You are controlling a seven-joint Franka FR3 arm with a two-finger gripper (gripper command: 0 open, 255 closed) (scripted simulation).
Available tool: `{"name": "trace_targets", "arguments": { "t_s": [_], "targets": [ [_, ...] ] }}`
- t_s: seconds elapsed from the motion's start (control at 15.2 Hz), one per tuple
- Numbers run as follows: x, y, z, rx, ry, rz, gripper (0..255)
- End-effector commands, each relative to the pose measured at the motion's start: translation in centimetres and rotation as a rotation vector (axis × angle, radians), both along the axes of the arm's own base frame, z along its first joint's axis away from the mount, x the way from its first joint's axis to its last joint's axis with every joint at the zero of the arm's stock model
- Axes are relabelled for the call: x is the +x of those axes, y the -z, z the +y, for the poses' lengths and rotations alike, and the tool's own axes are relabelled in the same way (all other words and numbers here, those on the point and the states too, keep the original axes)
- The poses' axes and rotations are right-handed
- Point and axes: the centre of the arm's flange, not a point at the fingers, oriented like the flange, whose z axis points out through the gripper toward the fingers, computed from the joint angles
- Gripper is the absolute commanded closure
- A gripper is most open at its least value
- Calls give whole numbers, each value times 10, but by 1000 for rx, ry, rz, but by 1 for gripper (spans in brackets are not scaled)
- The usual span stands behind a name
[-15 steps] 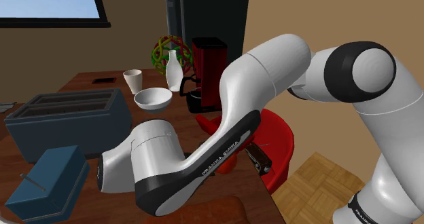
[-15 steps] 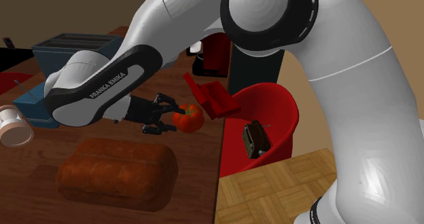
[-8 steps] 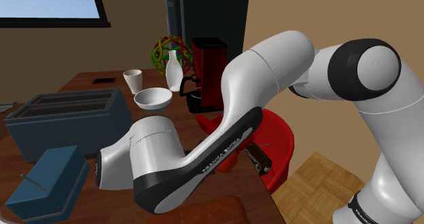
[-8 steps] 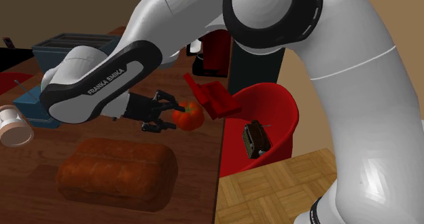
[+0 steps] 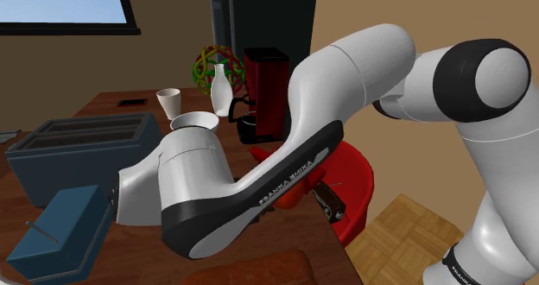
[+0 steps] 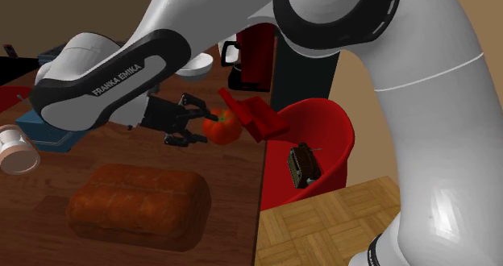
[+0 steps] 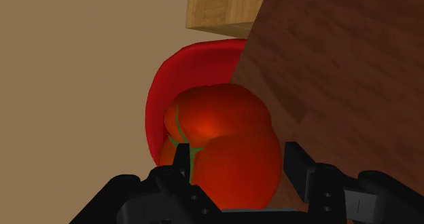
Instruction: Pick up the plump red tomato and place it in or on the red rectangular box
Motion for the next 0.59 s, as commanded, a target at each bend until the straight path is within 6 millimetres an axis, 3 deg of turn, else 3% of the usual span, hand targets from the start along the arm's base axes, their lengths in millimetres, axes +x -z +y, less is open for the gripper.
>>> {"name": "trace_targets", "arguments": {
  "t_s": [0.0,0.53],
  "targets": [
    [1,-11,0,0,0,0,255],
    [1,-54,0,0,0,0,255]
  ]
}}
